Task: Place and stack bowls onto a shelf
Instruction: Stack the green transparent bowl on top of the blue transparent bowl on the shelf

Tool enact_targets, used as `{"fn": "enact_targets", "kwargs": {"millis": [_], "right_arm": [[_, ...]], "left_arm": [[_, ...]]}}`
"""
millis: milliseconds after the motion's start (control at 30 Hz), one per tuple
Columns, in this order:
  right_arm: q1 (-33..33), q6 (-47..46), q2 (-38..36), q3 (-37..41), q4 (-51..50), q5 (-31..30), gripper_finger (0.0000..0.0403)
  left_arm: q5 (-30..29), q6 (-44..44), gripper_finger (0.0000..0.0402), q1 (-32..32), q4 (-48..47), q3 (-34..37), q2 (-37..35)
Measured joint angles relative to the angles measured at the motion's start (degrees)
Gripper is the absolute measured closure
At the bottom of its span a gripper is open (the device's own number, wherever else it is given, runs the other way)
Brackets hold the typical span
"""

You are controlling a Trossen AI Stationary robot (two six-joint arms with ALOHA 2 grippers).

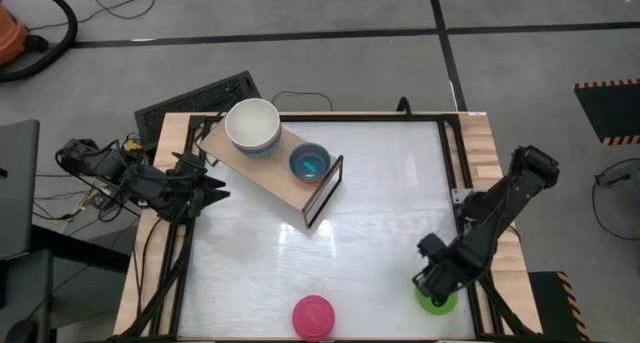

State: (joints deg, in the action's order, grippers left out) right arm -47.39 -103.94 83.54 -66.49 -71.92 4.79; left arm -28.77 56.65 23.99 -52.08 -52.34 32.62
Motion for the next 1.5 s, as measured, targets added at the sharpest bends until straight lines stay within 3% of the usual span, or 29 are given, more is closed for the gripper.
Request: {"fn": "enact_targets", "kwargs": {"millis": [167,700,800,967,1033,1267,1500], "right_arm": [[-1.2,0.8,0.1,9.0,11.2,1.4,0.0196],[-1.3,9.5,0.1,18.8,18.2,2.1,0.0199],[-1.2,9.9,0.1,19.0,18.4,2.6,0.0228],[-0.7,10.1,0.1,19.0,18.8,3.1,0.0350],[-0.4,10.2,0.0,18.8,19.1,3.5,0.0381],[4.8,8.3,0.1,16.7,18.5,7.0,0.0380],[15.5,18.8,-0.4,5.1,15.5,6.2,0.0380]], "left_arm": [[0.0,0.0,0.0175,0.0,0.0,0.0,0.0],[-0.1,1.6,0.0175,0.0,0.0,0.0,0.0],[-0.2,1.6,0.0175,0.0,0.0,0.0,0.0],[-1.6,1.0,0.0175,0.0,0.0,0.0,0.0],[-1.9,1.0,0.0175,0.0,-0.2,0.0,0.0],[-1.9,1.0,0.0175,0.0,-1.7,0.0,0.0],[-1.2,1.0,0.0175,0.0,-1.7,0.0,0.0]]}}
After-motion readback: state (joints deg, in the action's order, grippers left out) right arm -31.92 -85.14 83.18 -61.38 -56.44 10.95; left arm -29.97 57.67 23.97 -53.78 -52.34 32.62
